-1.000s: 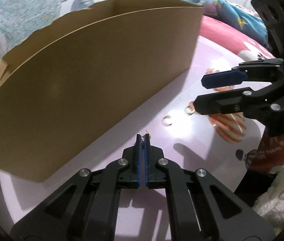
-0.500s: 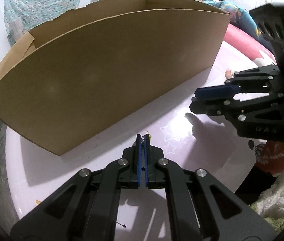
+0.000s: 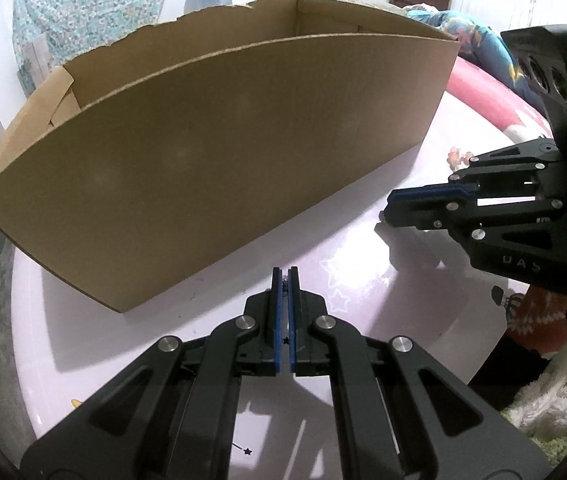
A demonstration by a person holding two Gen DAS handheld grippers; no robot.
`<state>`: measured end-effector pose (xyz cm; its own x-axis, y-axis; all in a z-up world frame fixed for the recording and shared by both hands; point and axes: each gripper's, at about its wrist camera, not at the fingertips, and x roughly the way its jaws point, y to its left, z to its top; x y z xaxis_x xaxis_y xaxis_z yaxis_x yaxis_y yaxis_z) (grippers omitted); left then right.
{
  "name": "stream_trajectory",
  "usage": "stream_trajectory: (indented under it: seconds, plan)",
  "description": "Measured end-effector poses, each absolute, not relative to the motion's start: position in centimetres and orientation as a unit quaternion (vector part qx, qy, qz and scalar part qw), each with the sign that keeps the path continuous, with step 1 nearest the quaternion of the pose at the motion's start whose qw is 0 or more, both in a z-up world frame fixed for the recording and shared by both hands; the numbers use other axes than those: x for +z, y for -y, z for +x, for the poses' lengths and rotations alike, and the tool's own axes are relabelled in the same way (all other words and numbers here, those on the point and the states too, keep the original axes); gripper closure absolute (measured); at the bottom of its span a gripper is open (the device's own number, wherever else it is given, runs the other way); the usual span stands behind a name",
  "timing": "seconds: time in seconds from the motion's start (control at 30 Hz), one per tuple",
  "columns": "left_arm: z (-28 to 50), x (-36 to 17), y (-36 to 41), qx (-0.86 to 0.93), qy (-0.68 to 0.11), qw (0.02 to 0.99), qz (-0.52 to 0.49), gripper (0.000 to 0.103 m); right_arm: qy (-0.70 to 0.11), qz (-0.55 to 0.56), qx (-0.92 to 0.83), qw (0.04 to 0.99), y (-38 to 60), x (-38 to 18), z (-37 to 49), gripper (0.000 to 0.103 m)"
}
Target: Organize jewelry
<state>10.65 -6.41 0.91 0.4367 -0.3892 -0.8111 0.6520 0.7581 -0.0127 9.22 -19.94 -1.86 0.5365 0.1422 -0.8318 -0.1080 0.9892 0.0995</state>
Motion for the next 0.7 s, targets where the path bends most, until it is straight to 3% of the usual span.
stream_trajectory:
  seconds: [0.3, 0.4, 0.47, 0.7]
  plan:
    - [10.5, 1.0, 6.4, -0.313, -0.428, 0.834, 0.155, 0.101, -0.47, 0.02, 0.078, 0.879, 20.1, -1.2, 8.4, 0.098]
    - [10.5, 0.9, 6.4, -0.312, -0.431, 0.832, 0.154, 0.101, -0.475, 0.019, 0.081, 0.876, 19.9, -1.1, 8.7, 0.095]
    - [10.4, 0.9, 6.5, -0.313, -0.431, 0.832, 0.154, 0.101, -0.48, 0.018, 0.077, 0.874, 20.2, -1.4, 8.8, 0.082]
    - [10.6, 0.9, 6.6, -0.311, -0.435, 0.831, 0.155, 0.101, -0.483, 0.005, 0.065, 0.873, 19.4, -2.2, 9.0, 0.081]
